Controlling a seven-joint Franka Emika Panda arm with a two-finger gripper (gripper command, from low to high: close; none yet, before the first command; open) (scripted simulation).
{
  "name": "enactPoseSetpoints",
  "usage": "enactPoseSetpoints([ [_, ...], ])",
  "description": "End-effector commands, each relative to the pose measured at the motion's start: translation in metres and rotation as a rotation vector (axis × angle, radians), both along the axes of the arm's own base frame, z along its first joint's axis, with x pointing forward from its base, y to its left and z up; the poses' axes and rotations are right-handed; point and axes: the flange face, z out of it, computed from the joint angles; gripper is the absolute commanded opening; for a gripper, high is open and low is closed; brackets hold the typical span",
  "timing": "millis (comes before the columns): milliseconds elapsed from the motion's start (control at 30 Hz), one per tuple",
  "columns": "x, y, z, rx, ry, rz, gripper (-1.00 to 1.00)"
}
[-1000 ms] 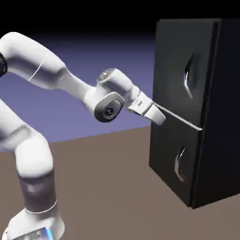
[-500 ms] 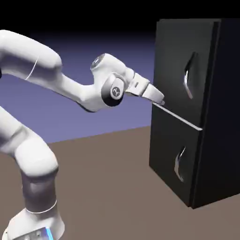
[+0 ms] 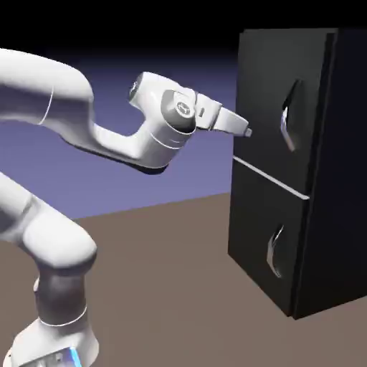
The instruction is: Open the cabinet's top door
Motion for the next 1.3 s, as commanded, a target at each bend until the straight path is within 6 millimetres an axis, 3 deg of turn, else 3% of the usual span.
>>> enactPoseSetpoints([
  [0,0.0,-0.001,0.002,0.001,-0.013,0.0,0.0],
  [467,0.001,-0.035,0.011,0.037,-0.201,-0.005,0.0],
  [1033,0.024,-0.098,-0.004,0.101,-0.389,0.01,0.0],
  [1200,0.074,-0.095,-0.004,0.1,-0.389,0.01,0.0],
  [1233,0.074,-0.095,-0.004,0.1,-0.389,0.01,0.0],
  [1267,0.074,-0.095,-0.004,0.1,-0.389,0.01,-1.0],
])
